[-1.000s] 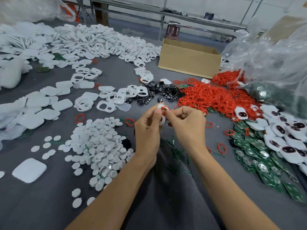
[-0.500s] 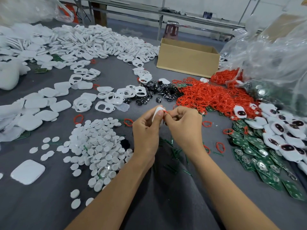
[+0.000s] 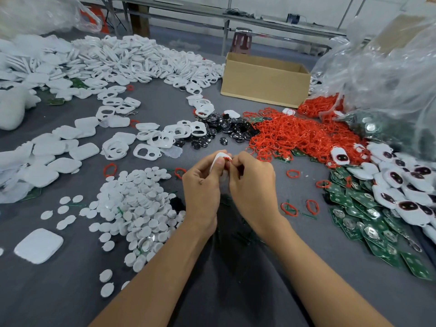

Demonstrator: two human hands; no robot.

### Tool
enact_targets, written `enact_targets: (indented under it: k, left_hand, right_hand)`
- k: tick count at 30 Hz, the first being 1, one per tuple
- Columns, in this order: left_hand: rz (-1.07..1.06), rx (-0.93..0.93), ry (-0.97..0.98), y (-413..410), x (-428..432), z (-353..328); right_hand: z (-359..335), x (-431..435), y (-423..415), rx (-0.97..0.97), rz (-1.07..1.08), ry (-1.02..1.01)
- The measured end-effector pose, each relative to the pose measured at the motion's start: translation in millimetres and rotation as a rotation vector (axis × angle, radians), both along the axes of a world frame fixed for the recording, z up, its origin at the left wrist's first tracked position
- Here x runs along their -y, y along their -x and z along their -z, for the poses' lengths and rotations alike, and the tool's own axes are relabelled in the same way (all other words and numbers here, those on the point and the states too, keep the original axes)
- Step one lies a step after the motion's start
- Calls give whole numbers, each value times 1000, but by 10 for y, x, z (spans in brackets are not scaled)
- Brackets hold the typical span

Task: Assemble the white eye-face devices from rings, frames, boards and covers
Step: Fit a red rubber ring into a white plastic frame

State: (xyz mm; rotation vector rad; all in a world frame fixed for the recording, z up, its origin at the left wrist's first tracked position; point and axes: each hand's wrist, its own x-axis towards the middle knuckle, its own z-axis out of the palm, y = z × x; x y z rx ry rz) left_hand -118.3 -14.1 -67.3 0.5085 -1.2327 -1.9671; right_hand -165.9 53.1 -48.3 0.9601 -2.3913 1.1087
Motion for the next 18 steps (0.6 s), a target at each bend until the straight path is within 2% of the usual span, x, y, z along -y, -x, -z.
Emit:
enact_targets:
  k: [4, 8, 9, 12, 15, 18]
  left_hand:
    - [5, -4, -31, -2, 23, 0]
    - [37, 3, -62, -4, 40, -20]
    - [46, 8, -64, -3, 36, -28]
    - [76, 1, -73, 7, 25, -44]
    - [77, -11, -100, 15, 30, -36]
    - [70, -34, -120, 16, 35, -23]
  right_hand:
    - [-5, -15, 6, 129, -50, 118]
    - [-131, -78, 138, 569, -166, 364]
    - [-155, -107, 166, 616, -199, 396]
    - [-162, -120, 178, 460, -183, 336]
    - [-108, -68, 105, 332, -160, 365]
    - [-25, -16, 66, 298, -127, 389]
